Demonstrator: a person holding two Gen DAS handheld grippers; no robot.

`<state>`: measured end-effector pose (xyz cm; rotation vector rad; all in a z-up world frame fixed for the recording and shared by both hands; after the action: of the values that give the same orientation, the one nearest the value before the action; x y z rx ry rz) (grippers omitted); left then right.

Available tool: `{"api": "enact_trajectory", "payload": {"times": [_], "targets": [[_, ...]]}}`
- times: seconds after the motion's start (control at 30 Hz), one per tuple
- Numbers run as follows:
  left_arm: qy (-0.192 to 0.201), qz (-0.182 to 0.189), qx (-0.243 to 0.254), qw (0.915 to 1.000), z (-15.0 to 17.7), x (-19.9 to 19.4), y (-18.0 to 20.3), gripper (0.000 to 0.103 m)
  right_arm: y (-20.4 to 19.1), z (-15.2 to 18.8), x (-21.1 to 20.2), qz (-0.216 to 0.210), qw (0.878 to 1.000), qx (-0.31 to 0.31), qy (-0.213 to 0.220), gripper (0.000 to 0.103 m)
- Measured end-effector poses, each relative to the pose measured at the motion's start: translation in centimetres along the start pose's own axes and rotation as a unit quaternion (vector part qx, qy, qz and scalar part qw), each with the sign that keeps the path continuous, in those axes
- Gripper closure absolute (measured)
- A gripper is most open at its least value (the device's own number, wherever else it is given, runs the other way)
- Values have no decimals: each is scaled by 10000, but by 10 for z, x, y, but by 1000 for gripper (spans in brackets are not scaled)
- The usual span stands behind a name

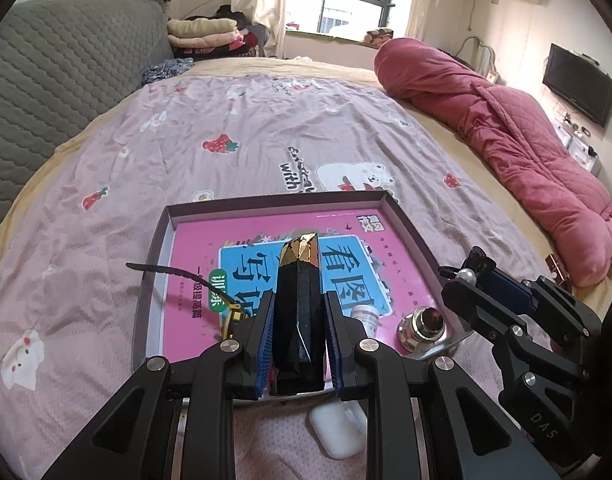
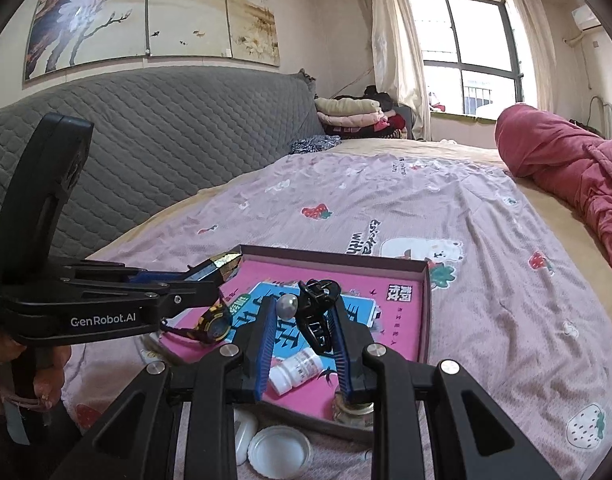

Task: Organize rigid objects
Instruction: 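Carry the black object with left tool while right tool carries the keychain over the tray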

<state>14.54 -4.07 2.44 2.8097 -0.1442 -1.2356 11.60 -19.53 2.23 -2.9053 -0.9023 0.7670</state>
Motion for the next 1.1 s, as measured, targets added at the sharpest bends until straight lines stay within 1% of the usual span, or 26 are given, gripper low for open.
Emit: {"api": "enact_trajectory", "payload": {"times": [0.17, 0.4, 0.63, 0.9, 1.1], "targets": [[-151, 25, 64, 9999, 5, 12, 5, 79, 2, 4, 7, 11, 9999, -15, -146, 76], [-472, 68, 70, 9988, 20, 33, 8, 79, -3, 18, 23, 45, 9983, -122, -564, 76], [-599, 94, 112, 9981, 26, 42, 10, 79, -4, 31, 34, -36, 9957, -90, -917, 76], [-737, 119, 155, 9971, 30, 54, 12, 79, -2, 40, 42, -134, 9933, 21, -1148, 76], [-789, 148, 190, 9966, 31, 60, 15, 79, 5, 45, 49, -18, 9918, 119, -1276, 76]]}}
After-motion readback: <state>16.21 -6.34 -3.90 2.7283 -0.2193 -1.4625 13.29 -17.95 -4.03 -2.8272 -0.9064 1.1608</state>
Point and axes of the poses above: each gripper's, at about its wrist camera, not at the fingertips, and x roughly the way its jaws point, y to its right, z to its underside, the point moved 3 cm from there along x, roughly the way its jaws point, and after that the axes turned 2 degrees about -z, right-handed, at the moved point
